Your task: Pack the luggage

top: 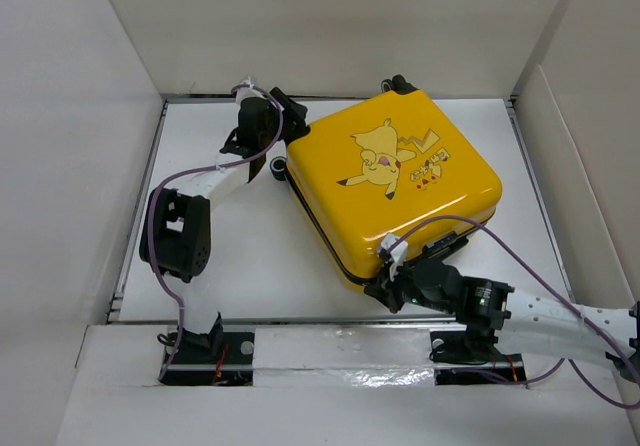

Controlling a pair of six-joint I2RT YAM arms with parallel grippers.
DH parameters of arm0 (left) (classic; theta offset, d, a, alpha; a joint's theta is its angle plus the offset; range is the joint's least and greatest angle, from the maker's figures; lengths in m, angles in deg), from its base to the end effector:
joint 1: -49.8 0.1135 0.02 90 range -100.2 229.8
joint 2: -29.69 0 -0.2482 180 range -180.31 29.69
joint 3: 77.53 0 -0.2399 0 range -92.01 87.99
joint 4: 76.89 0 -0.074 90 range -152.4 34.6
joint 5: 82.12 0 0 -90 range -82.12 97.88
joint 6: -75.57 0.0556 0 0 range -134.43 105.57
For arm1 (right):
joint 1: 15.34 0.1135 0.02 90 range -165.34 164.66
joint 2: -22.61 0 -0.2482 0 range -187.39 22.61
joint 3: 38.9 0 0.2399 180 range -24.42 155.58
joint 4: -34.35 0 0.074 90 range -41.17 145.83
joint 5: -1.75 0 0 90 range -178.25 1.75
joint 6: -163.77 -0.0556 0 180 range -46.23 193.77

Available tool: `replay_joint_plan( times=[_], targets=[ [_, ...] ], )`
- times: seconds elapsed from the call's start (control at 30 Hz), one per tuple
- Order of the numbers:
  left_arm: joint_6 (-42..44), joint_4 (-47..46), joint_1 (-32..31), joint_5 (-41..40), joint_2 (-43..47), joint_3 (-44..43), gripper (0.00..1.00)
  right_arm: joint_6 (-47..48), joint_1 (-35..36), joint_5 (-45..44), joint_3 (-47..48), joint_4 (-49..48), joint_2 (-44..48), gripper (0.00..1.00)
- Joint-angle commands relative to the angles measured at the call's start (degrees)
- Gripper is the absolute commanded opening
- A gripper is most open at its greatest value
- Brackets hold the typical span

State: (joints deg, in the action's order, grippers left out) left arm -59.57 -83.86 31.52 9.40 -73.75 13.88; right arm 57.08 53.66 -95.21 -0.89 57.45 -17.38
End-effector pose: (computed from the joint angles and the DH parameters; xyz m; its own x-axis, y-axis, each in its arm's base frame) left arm 0.4154 -0.1388 0.2757 -0.3318 -0.6366 -0.6961 0.1465 0.6942 -0.7047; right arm 0.0732 0.1718 0.2100 -0.4004 -0.2475 -0.8823 -0.8064 0.5525 0.2109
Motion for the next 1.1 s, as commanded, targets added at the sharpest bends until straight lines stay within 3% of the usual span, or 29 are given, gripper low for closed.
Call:
replay_joint_plan(
  times=[0.0,0.13,0.27,0.53,0.7,0.83,0.9,0.93,1.07],
  targets=[
    [-0.1,-3.1,-0.3,2.6,-1.3,-2.4,0.69,1.0,-0.5,-0.2,2.0,-7.5,0.9,0.00],
    [-2.2,-6.5,0.3,5.0,-3.1,-2.1,0.64,0.8,-0.5,-0.3,2.0,-7.7,-0.4,0.00],
    [-5.0,-12.2,0.8,6.7,-2.9,1.8,0.52,0.9,-1.1,-0.7,2.2,-7.9,-0.7,0.00],
    [-6.6,-15.3,1.3,7.8,-1.3,4.8,0.78,1.0,-2.2,0.1,2.1,-7.8,-0.7,0.00],
    [-5.9,-14.2,1.3,9.3,-3.2,2.5,0.72,1.0,-2.2,0.2,2.0,-7.8,-0.4,0.00],
    [-5.8,-13.8,1.3,12.0,-5.4,0.1,0.62,0.6,-2.2,-0.2,1.5,-7.9,0.1,0.00],
    [-6.4,-14.7,1.3,12.9,-6.0,0.2,0.52,0.4,-2.2,-0.8,1.3,-7.9,0.4,0.00],
    [-6.6,-15.2,1.3,13.0,-6.0,0.5,0.45,0.4,-2.2,-0.9,1.1,-8.0,0.4,0.00],
    [-6.5,-17.7,1.8,13.6,-5.3,2.0,0.00,0.7,-4.0,-1.2,1.3,-7.7,0.2,0.00]
  ],
)
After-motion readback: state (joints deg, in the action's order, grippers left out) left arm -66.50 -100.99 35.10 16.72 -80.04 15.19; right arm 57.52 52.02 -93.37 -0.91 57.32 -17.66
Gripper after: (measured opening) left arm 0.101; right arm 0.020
